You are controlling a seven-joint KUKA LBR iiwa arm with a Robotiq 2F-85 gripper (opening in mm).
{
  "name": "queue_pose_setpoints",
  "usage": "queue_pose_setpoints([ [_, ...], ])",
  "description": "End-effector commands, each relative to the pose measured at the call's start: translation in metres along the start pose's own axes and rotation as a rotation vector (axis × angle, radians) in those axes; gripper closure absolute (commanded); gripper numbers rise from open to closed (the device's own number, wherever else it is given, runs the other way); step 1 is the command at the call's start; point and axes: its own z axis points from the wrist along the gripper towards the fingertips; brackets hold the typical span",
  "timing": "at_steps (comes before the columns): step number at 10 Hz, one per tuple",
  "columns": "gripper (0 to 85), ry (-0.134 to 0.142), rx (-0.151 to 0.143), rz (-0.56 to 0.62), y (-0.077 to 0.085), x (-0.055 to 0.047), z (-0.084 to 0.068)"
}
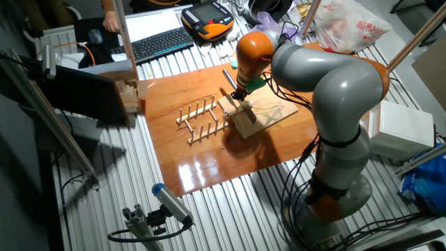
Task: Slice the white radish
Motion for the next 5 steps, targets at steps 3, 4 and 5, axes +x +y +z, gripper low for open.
queue_pose_setpoints([
  [3, 85.0, -0.002, -0.004, 0.001, 0.0013, -0.0002, 0.0030],
  [4, 85.0, -0.005, -0.005, 0.002, 0.0020, -0.0006, 0.0055],
  [5, 85.0, -0.009, -0.004, 0.002, 0.0022, -0.0013, 0.0087],
])
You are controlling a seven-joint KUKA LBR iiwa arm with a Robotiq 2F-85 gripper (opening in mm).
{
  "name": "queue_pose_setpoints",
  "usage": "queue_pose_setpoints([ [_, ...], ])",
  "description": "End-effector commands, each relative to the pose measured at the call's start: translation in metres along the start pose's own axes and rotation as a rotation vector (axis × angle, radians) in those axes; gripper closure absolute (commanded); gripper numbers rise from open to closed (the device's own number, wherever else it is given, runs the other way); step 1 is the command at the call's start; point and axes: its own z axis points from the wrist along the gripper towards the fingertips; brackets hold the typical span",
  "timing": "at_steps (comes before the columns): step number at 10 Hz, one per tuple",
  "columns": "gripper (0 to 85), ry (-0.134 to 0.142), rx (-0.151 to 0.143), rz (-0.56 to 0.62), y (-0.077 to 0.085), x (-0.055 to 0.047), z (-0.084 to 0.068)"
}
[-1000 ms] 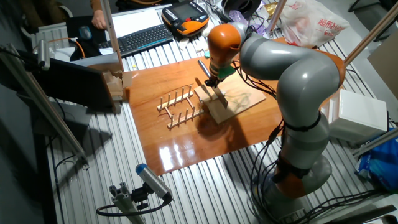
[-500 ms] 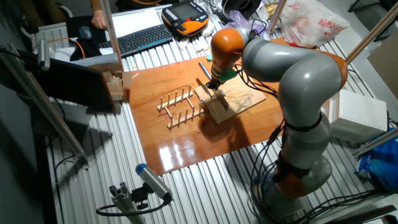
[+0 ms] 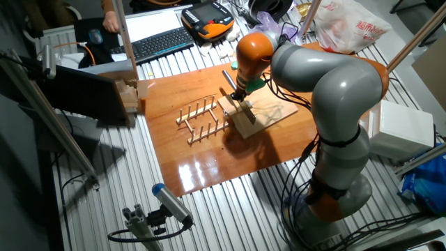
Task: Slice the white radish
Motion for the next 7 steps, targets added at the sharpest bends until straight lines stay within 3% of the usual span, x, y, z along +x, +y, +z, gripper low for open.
queue_pose_setpoints([
  [1, 85.0, -0.005, -0.001, 0.000, -0.001, 0.000, 0.003],
  [7, 85.0, -0.043, -0.014, -0.010, -0.006, -0.004, 0.026],
])
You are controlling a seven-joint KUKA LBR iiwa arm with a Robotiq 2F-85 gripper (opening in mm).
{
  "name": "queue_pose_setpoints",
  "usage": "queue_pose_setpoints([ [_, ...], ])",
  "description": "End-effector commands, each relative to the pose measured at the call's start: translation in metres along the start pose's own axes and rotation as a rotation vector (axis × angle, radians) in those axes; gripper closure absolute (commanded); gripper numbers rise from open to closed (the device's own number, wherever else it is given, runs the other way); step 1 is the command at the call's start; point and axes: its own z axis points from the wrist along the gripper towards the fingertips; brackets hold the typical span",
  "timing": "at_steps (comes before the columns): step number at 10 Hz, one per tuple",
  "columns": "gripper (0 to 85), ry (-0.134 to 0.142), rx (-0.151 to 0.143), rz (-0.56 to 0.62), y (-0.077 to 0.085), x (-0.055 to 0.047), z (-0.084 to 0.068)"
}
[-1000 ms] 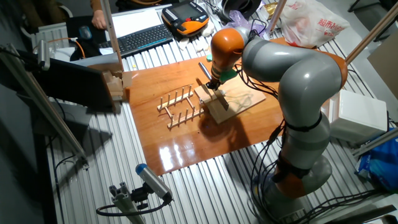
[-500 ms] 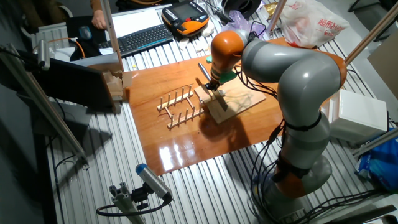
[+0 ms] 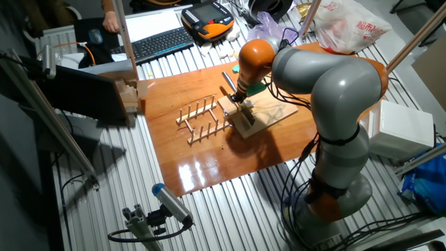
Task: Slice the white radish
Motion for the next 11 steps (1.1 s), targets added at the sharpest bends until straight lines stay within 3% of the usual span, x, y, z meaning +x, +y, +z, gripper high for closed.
queue_pose_setpoints([
  [1, 85.0, -0.002, 0.000, -0.002, 0.000, -0.001, 0.001],
  [8, 85.0, -0.003, -0.006, -0.001, 0.001, -0.002, 0.008],
  [11, 85.0, 0.027, -0.012, 0.030, 0.009, -0.002, -0.011],
])
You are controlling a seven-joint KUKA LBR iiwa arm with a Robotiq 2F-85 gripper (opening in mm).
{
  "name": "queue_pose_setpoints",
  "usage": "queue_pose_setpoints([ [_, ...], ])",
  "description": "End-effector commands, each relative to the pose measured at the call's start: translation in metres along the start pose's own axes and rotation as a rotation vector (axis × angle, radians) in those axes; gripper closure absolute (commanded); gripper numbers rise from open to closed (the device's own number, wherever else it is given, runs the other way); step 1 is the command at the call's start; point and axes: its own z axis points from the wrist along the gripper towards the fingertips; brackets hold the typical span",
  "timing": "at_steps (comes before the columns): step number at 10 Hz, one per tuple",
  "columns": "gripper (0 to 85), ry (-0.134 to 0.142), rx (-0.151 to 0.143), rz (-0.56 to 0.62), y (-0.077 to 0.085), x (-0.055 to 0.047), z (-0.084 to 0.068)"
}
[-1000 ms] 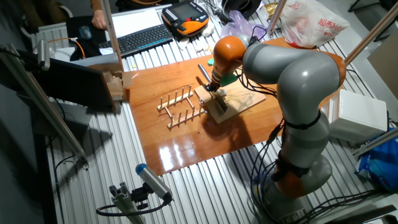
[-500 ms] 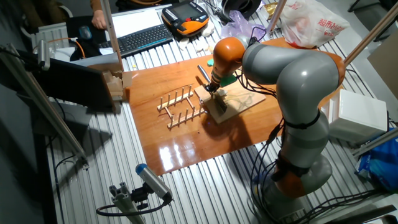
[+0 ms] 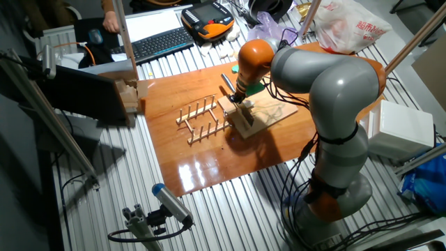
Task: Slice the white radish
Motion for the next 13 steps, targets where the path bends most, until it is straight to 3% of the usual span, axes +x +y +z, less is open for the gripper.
queue_pose_setpoints([
  [1, 85.0, 0.007, 0.012, 0.001, 0.002, 0.000, -0.007],
  [3, 85.0, 0.031, 0.018, -0.019, -0.008, -0.003, -0.020],
  [5, 85.0, 0.032, 0.025, -0.034, -0.017, -0.008, -0.024],
  [8, 85.0, 0.035, 0.020, -0.049, -0.025, -0.012, -0.023],
  [13, 85.0, 0.027, 0.010, -0.046, -0.025, -0.011, -0.016],
])
